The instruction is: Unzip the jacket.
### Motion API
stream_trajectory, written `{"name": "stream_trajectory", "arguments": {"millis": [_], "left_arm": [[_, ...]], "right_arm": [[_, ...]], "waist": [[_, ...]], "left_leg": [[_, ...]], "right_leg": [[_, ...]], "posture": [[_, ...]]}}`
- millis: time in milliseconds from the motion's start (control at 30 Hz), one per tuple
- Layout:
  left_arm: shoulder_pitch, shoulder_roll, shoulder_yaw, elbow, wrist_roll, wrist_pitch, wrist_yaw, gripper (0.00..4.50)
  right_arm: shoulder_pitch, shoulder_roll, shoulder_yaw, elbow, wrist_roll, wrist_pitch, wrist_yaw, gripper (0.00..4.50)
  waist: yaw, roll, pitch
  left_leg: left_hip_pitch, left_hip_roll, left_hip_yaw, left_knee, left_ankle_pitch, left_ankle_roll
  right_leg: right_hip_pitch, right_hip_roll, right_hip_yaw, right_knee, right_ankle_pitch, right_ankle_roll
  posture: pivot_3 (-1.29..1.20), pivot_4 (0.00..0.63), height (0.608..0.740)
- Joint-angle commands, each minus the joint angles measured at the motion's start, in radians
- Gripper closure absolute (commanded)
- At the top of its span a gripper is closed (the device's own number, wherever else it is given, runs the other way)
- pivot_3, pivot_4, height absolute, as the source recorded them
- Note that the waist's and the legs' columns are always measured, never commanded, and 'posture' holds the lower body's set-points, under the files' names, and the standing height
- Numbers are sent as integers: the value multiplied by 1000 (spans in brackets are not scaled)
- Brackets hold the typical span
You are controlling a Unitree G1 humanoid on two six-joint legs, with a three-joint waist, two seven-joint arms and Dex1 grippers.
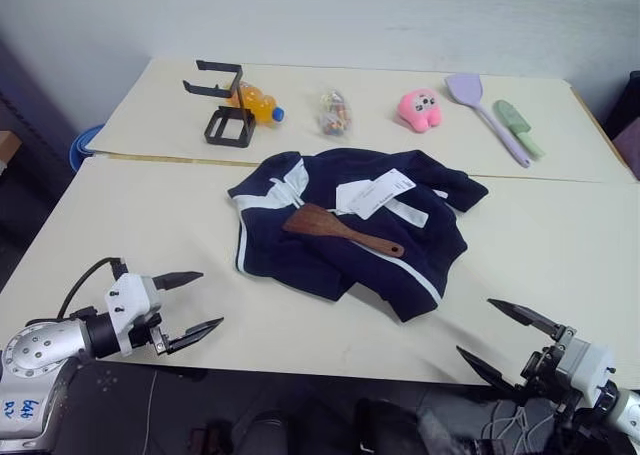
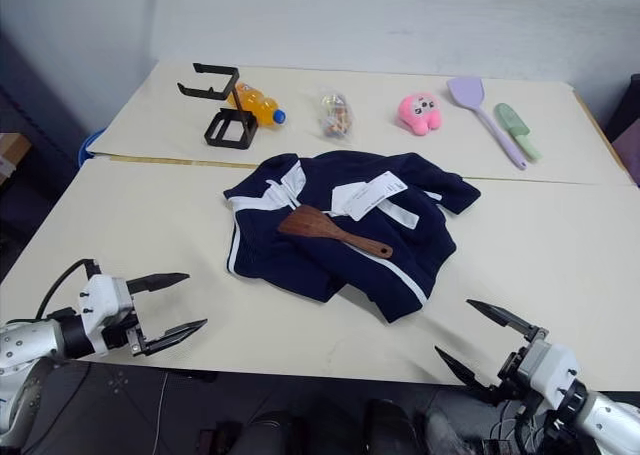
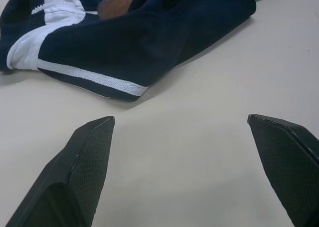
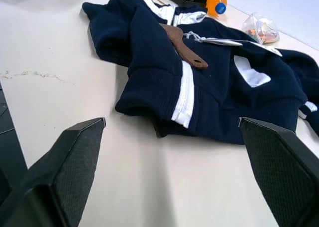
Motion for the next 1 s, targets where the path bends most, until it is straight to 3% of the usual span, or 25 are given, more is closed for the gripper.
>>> {"name": "stream_trajectory", "arguments": {"millis": [33,100,433,1000], "left_arm": [[-7,7,10,8,5,-23,-3,0],[-27,9,-13,13,40,-25,17,0],[-34,43,12,-49,-172,141,-132,0],[-95,3,10,-86,-226,208,-77,0]], "right_arm": [[-25,-17,-20,13,21,16,-1,33],[-43,-15,-13,7,23,37,-8,33],[-83,-24,-16,-33,39,124,-8,33],[-228,-30,-3,-110,105,322,-40,33]], "waist": [[0,0,0],[0,0,0],[-1,2,0],[-2,2,0]], "left_leg": [[0,0,0,0,0,0],[0,0,0,0,0,0],[1,0,0,0,1,-1],[1,0,0,0,1,-1]], "right_leg": [[0,0,0,0,0,0],[0,0,0,0,0,0],[0,0,0,3,0,-1],[0,1,0,3,0,0]], "posture": [[0,150,740],[0,150,740],[0,150,740],[0,150,740]]}}
